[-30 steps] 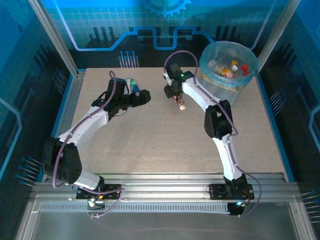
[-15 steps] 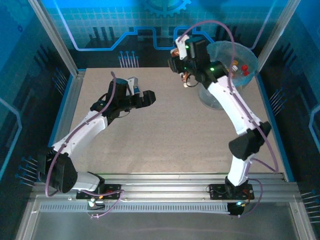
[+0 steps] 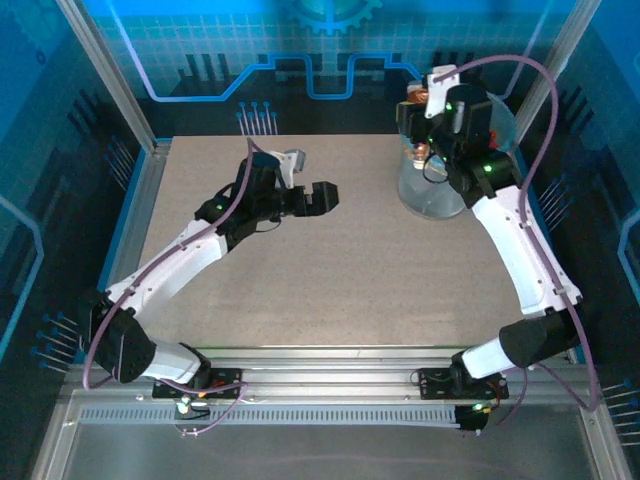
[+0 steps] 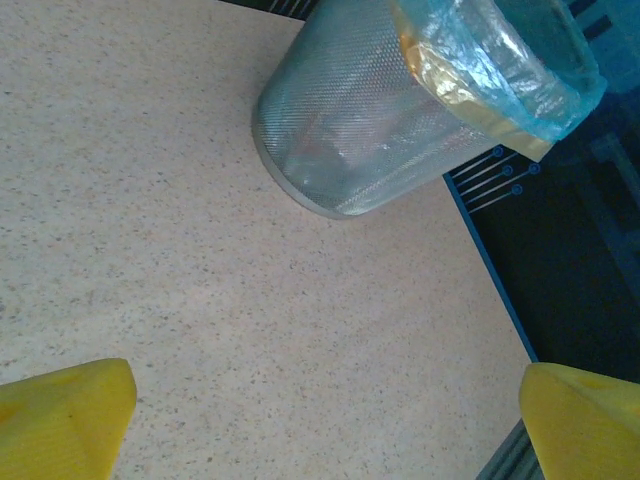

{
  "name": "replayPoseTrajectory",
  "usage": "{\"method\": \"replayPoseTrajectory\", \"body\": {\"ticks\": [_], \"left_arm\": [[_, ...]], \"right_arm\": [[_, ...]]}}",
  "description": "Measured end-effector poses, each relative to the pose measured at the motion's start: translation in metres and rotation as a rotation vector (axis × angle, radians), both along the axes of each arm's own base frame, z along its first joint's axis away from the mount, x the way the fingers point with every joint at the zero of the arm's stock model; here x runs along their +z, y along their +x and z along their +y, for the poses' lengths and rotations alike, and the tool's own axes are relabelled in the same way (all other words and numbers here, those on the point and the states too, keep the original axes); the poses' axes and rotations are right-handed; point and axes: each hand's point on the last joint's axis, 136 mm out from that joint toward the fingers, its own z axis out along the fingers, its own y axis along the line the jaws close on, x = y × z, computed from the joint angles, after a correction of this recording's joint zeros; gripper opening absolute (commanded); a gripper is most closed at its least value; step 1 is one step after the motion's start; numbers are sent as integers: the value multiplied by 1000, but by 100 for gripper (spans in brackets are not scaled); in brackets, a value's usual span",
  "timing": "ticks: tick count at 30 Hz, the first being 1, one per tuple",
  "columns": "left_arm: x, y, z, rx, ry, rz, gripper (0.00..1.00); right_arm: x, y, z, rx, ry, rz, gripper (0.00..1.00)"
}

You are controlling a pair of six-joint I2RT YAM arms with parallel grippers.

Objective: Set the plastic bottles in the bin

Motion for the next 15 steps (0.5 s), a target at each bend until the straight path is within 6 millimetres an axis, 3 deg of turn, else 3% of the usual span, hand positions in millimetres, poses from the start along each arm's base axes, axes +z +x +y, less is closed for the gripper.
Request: {"method": "replayPoseTrajectory", "body": {"ticks": [8, 11, 15], "left_arm": [[-5, -5, -17, -42, 18, 16, 99], [-6, -5, -17, -48, 25, 13, 99], [-9, -7, -16, -53, 42, 19, 99]], "right_arm": [[10, 11, -50, -134, 12, -58, 51], [3, 28, -64, -179, -3, -43, 51], [-14, 49, -65, -194, -30, -7, 52]]}}
